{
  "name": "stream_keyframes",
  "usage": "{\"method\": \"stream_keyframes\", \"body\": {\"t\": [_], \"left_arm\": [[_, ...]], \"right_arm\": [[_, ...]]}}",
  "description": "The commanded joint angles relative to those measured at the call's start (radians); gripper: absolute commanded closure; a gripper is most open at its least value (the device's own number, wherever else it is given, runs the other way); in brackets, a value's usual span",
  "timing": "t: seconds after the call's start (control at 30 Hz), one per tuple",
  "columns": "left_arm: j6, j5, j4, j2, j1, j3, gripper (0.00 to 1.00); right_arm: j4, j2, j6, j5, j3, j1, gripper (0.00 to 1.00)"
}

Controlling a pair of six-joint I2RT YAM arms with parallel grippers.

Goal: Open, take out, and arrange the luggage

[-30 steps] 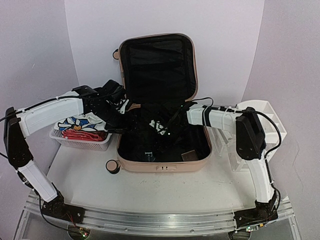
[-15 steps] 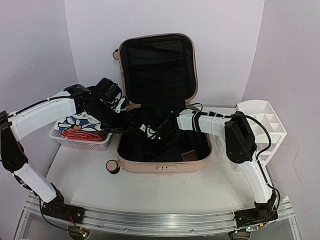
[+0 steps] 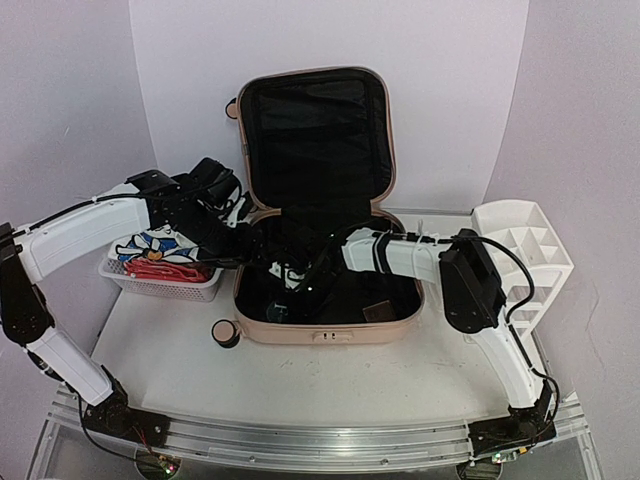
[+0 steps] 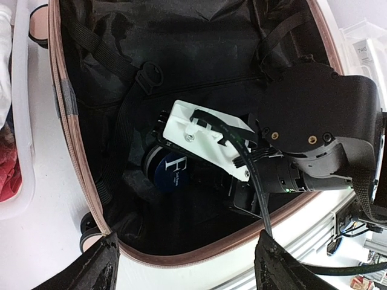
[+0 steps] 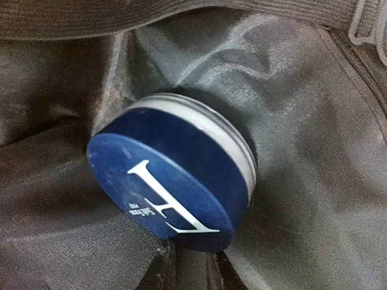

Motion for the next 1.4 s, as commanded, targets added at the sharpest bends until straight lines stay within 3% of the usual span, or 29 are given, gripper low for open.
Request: {"method": "stream_keyframes", "body": {"t": [0.0,0.1,0.2,0.23,0.3,0.33,0.37,0.47,0.53,0.9,1.37], "left_arm": [[-0.018,-0.019,-0.020,-0.048,0.007,0.023,0.22],[-0.032,-0.012,-0.031,-0.040,0.007,0.043,0.22],[-0.044,0.006,-0.030,-0.029,0.007,0.046,0.22],[-0.041,0.013,-0.030,-0.019,0.007,0.044,0.22],[-0.031,0.024,-0.031,0.009,0.007,0.048,0.23],[-0.035,0.023,-0.033,0.019,0.007,0.048,0.23],[-0.056,0.017,-0.037,0.025,0.008,0.045,0.23],[-0.165,0.002,-0.037,-0.013,0.012,0.017,0.23],[-0.215,-0.014,-0.037,-0.051,0.012,-0.012,0.23],[-0.394,-0.176,-0.039,-0.325,0.015,-0.238,0.22],[-0.344,-0.183,-0.041,-0.376,0.016,-0.255,0.22]], "right_arm": [[-0.047,-0.107,0.009,0.037,0.027,0.000,0.87],[-0.042,-0.177,0.026,0.074,0.002,-0.004,0.96],[-0.035,-0.251,0.044,0.082,-0.050,-0.022,0.97],[-0.017,-0.272,0.050,0.077,-0.092,-0.029,0.91],[0.023,-0.293,0.054,0.061,-0.147,-0.040,0.68],[0.037,-0.290,0.057,0.056,-0.159,-0.044,0.61],[0.044,-0.276,0.062,0.049,-0.153,-0.047,0.55],[0.023,-0.208,0.122,0.020,-0.077,-0.046,0.21],[0.022,-0.186,0.176,0.021,-0.047,-0.044,0.03],[-0.020,-0.075,0.549,0.373,0.044,0.020,0.02],[0.010,0.050,0.616,0.398,0.168,0.089,0.02]]}}
